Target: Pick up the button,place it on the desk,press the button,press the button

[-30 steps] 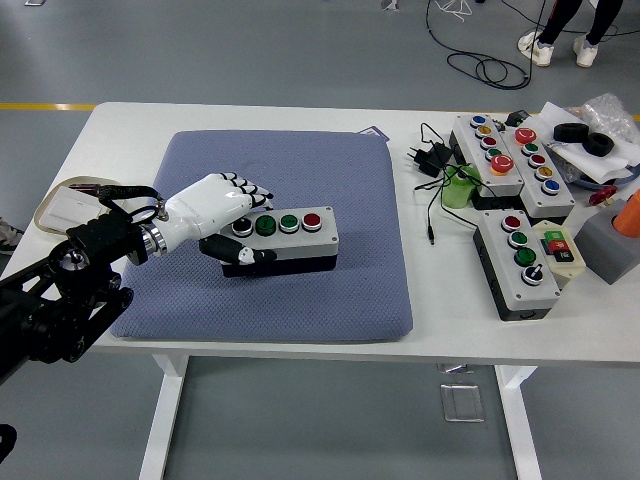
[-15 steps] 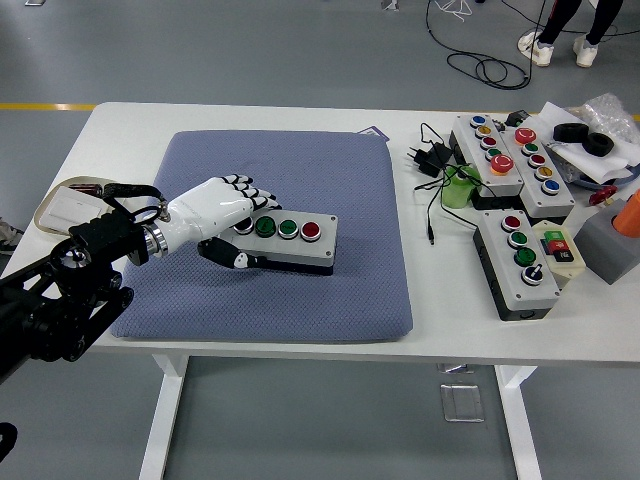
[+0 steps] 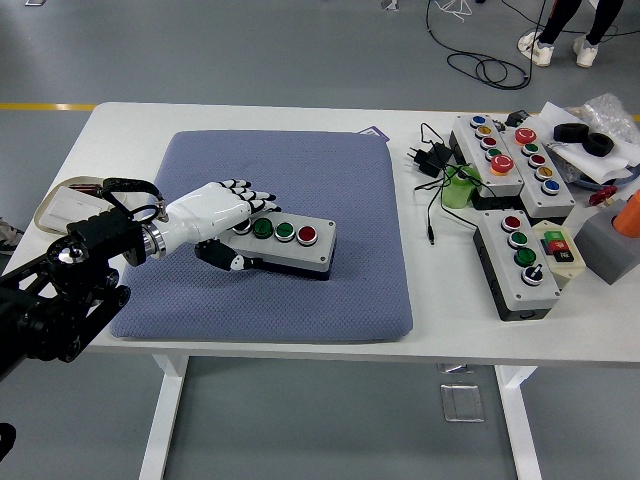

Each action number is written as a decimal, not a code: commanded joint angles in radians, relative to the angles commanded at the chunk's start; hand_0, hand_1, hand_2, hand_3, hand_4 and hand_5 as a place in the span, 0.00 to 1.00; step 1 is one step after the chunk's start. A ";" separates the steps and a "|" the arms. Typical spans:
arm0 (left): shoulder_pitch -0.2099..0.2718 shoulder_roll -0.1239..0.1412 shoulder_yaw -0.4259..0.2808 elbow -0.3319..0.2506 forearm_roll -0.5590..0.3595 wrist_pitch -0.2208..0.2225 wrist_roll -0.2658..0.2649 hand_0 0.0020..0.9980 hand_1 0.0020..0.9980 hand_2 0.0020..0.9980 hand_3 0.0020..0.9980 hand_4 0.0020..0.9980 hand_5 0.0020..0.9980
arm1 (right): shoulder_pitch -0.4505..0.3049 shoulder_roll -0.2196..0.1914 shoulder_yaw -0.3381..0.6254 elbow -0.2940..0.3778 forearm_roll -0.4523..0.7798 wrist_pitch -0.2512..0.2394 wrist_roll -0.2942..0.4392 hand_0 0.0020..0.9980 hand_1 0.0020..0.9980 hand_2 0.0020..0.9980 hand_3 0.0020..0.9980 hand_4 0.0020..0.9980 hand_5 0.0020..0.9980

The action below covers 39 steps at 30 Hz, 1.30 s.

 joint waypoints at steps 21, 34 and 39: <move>-0.002 0.000 -0.023 0.000 -0.088 -0.139 -0.008 0.99 1.00 1.00 1.00 1.00 0.51 | 0.001 -0.001 -0.005 0.000 0.007 0.000 0.001 0.67 0.64 0.66 0.58 0.36 0.23; -0.005 0.000 -0.032 -0.010 -0.102 -0.143 0.003 1.00 1.00 1.00 1.00 1.00 0.58 | 0.001 -0.001 -0.007 0.000 0.009 -0.001 0.001 0.66 0.64 0.66 0.58 0.36 0.23; -0.005 0.001 -0.051 -0.021 -0.118 -0.144 0.003 1.00 1.00 1.00 1.00 1.00 0.58 | 0.001 -0.001 -0.005 0.000 0.005 0.000 0.000 0.66 0.64 0.66 0.58 0.36 0.23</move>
